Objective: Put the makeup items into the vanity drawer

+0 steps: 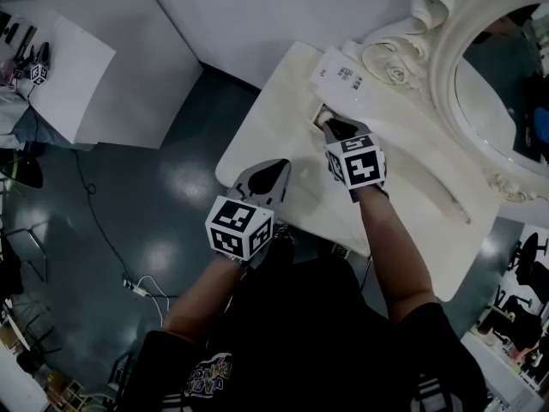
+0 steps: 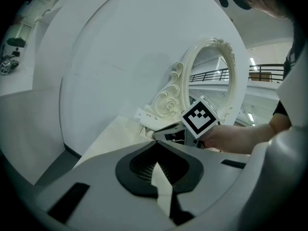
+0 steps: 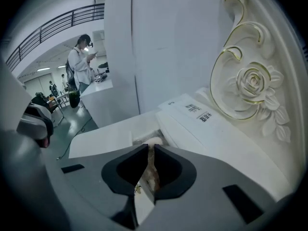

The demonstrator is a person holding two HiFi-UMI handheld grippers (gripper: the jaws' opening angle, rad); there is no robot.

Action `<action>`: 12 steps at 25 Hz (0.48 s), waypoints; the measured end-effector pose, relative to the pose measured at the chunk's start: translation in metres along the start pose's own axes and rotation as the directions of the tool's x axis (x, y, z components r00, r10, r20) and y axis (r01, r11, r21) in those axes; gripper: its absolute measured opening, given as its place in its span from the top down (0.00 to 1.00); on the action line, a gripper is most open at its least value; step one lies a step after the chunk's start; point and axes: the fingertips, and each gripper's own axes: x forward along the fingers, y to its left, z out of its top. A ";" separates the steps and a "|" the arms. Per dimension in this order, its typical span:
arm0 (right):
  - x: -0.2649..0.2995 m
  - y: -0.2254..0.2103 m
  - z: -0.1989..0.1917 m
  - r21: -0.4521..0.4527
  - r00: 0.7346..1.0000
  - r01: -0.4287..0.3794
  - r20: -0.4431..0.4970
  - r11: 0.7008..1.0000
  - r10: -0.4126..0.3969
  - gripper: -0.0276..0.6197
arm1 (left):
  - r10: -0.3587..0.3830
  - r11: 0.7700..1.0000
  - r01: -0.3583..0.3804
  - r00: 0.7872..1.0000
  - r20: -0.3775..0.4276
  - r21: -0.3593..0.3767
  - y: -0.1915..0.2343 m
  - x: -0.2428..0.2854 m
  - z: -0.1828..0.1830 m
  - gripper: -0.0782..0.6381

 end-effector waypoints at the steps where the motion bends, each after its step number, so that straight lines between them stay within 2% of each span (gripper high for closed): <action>1: 0.002 -0.001 -0.001 0.002 1.000 -0.001 -0.020 1.000 0.001 0.86 | -0.001 1.000 0.001 1.000 0.000 0.001 0.000 -0.001 0.000 0.89; 7: 0.009 -0.004 -0.001 0.020 0.997 -0.020 -0.079 1.000 0.022 0.86 | -0.010 1.000 0.010 1.000 -0.005 0.005 -0.003 -0.006 -0.004 0.89; 12: -0.005 -0.007 0.005 0.041 1.000 0.006 -0.018 0.999 -0.005 0.86 | -0.030 0.999 0.030 1.000 -0.006 0.018 -0.012 -0.009 -0.004 0.89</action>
